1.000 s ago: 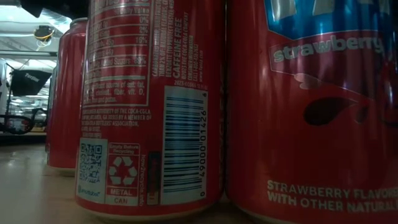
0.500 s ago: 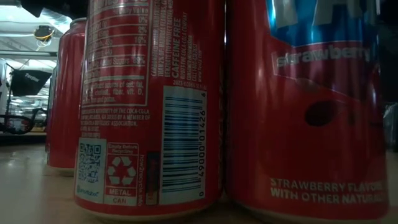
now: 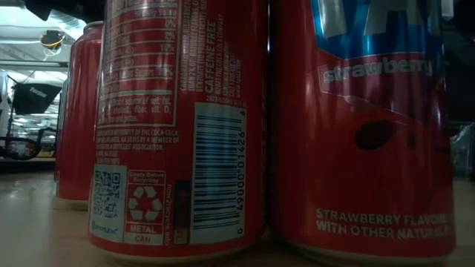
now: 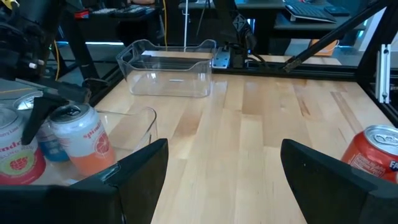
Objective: Sort soda cans
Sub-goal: Put the pink-white soda can into the middle transparent bin
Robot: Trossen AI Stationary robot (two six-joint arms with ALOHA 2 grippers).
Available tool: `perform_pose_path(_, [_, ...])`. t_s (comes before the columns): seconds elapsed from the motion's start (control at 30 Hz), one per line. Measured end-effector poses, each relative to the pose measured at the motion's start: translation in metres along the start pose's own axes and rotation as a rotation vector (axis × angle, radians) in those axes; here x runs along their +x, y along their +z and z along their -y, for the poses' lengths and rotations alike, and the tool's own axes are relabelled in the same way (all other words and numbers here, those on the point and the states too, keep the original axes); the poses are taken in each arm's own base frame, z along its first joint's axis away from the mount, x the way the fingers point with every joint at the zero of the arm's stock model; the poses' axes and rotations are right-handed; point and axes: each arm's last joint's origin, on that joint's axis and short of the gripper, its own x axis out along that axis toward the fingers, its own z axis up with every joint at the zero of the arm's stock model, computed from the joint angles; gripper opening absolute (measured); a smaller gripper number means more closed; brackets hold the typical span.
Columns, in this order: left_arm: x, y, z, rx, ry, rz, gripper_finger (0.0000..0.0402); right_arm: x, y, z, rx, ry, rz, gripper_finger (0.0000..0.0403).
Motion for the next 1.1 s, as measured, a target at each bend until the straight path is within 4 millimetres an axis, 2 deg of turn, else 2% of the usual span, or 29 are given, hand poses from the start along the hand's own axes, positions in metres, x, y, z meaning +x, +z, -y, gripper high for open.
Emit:
perform_pose_path(0.33, [0.0,0.0,0.0,0.0,0.0,0.0,0.0301,0.0,0.001,0.001,-0.011,-0.011,-0.001,0.0342])
perform_pose_path(0.87, [0.0,0.0,0.0,0.0,0.0,0.0,0.0301,-0.003,0.002,0.002,-0.016,-0.026,-0.001,0.0346])
perform_pose_path(0.97, [0.0,0.0,0.0,0.001,0.0,-0.001,0.0301,-0.016,0.008,0.006,-0.021,-0.041,0.012,0.0346])
perform_pose_path(1.1, [0.0,0.0,0.0,0.001,0.0,-0.003,0.0301,-0.054,0.024,0.013,-0.04,-0.074,0.054,0.0346])
